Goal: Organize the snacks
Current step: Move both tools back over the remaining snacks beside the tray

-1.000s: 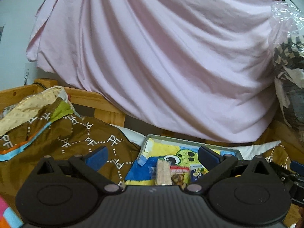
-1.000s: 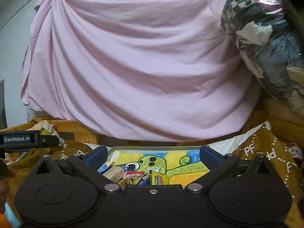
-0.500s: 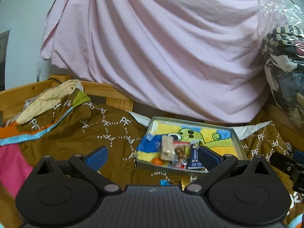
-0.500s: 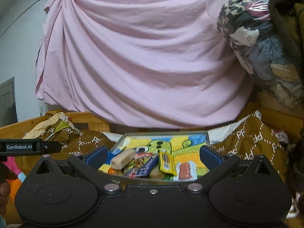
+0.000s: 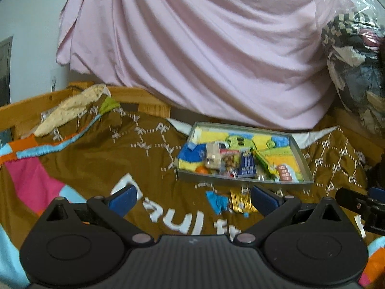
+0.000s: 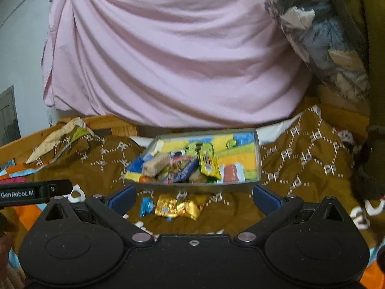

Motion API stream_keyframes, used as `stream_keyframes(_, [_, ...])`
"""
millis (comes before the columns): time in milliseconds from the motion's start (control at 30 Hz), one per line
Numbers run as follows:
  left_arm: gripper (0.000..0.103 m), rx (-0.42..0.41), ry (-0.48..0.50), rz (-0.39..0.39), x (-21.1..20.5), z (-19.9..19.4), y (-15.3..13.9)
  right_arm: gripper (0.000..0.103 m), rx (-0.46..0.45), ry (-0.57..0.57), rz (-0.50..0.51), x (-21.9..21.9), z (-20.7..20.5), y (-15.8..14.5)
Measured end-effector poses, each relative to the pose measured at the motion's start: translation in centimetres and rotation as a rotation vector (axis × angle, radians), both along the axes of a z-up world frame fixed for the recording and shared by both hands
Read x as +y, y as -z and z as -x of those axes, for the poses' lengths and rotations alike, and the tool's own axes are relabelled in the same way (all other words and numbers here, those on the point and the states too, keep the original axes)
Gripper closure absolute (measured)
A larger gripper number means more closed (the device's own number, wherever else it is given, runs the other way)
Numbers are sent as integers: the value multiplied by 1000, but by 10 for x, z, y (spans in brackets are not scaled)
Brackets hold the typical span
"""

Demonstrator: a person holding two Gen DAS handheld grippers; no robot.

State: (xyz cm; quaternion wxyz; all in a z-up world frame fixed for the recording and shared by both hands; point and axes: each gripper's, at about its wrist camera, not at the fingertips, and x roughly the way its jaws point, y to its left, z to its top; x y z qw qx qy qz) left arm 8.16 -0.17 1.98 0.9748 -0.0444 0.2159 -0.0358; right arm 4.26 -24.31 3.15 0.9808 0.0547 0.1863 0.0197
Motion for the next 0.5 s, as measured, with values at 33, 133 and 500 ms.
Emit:
stream_keyframes(33, [0,13,-3,7,0,1,2,1,9,7,-1,0,1,1])
stream_keyframes(133, [0,60,0,17,0,2,10,1,39,19,-6,-1,0,4])
stream_keyframes(500, [0,190,-13,-33,-6,1,27,1,218,34,28,5,-9,26])
